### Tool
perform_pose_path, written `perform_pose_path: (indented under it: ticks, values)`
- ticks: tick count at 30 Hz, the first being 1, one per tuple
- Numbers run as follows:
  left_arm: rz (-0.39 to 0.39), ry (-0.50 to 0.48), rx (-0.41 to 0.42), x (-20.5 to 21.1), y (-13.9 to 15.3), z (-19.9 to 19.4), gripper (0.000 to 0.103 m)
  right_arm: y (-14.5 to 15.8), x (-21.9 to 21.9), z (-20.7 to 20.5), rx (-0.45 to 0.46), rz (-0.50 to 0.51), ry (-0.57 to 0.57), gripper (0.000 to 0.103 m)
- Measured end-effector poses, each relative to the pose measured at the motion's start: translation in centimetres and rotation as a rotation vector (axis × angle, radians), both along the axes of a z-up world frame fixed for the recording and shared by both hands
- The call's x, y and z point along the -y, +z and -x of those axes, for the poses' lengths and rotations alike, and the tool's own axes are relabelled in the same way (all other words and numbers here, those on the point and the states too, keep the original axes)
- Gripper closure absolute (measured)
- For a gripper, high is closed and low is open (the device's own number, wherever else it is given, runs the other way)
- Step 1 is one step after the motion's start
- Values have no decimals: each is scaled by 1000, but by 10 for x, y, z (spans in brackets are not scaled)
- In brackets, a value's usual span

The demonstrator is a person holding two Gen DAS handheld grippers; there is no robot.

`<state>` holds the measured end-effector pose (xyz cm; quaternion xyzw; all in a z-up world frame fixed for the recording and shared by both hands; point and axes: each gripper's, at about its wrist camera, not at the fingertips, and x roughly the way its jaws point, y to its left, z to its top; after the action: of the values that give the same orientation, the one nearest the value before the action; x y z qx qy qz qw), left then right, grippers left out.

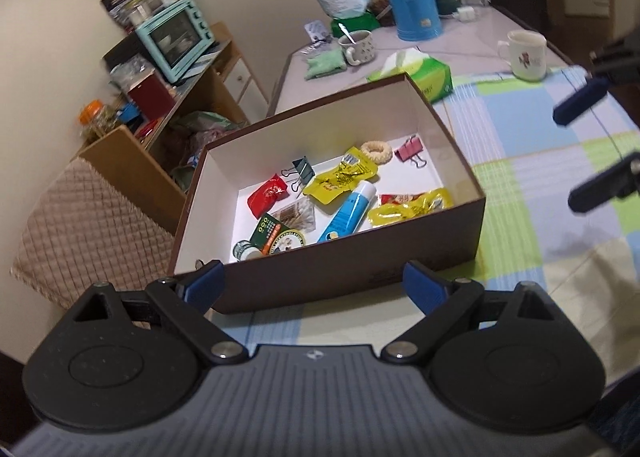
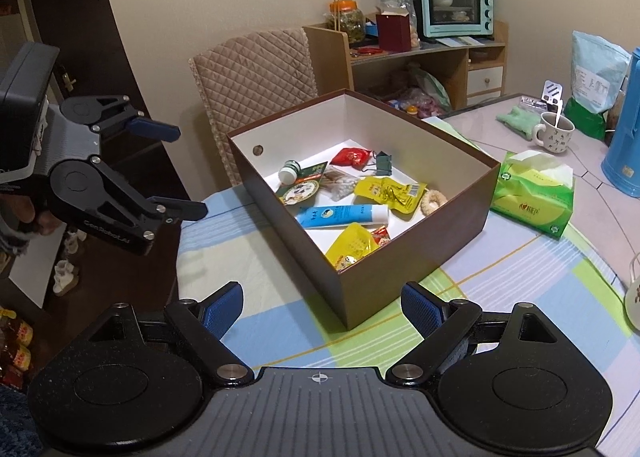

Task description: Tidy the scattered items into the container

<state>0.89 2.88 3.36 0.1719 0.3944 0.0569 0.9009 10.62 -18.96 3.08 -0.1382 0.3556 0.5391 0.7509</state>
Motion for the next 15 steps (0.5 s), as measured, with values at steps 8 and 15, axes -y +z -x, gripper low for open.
perform_pose_path:
  ticks: [8,15]
  values:
    - [64,121,25,4,1,7,7,1,9,6,-8,-22,-6,14]
    - [86,171,-1,2,-9,10,6,-2,6,8,-10,-24,1,14]
